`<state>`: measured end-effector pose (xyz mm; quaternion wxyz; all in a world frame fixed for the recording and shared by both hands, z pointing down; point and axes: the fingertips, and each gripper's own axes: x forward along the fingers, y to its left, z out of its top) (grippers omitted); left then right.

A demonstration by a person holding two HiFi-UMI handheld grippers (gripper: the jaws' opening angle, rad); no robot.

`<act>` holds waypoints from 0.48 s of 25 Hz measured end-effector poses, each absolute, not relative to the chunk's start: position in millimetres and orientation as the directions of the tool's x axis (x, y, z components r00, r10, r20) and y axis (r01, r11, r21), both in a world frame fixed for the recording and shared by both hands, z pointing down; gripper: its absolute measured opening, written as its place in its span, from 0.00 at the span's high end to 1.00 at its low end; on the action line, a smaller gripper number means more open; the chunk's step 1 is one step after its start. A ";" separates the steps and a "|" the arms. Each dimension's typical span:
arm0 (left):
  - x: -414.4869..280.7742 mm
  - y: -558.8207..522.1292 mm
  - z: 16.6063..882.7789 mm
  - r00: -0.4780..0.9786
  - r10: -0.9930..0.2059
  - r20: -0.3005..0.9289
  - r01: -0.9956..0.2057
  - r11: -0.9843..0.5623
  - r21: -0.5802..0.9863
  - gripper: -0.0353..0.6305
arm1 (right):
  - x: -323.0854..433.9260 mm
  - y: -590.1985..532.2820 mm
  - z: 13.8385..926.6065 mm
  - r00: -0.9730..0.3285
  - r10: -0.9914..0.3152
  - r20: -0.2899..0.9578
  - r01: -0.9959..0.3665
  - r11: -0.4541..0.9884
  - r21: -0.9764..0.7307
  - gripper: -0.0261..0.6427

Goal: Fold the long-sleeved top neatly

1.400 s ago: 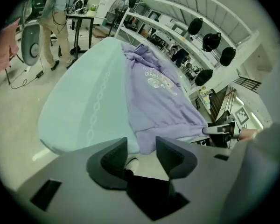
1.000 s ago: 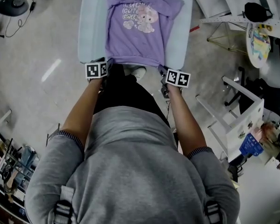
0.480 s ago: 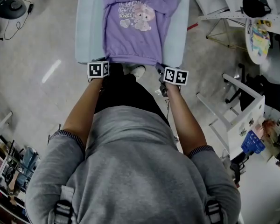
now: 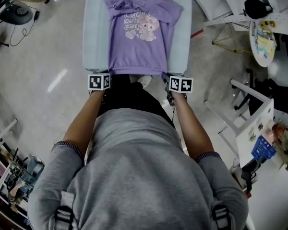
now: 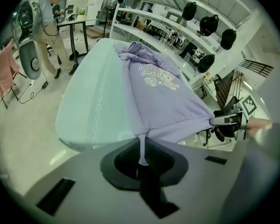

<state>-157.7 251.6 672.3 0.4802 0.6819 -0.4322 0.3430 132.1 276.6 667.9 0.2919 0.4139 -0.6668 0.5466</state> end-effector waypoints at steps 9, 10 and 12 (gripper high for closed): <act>-157.1 251.2 635.2 0.398 -0.263 0.879 -0.918 -0.123 0.378 0.89 | 142.1 281.0 636.4 -0.498 -0.247 0.831 -0.863 0.048 -0.503 0.89; -156.0 248.3 631.5 0.396 -0.265 0.879 -0.918 -0.125 0.376 0.89 | 143.4 278.8 633.6 -0.496 -0.246 0.832 -0.865 0.054 -0.500 0.89; -153.8 242.1 623.7 0.394 -0.270 0.878 -0.919 -0.129 0.373 0.89 | 145.5 274.1 627.8 -0.494 -0.247 0.834 -0.867 0.062 -0.495 0.89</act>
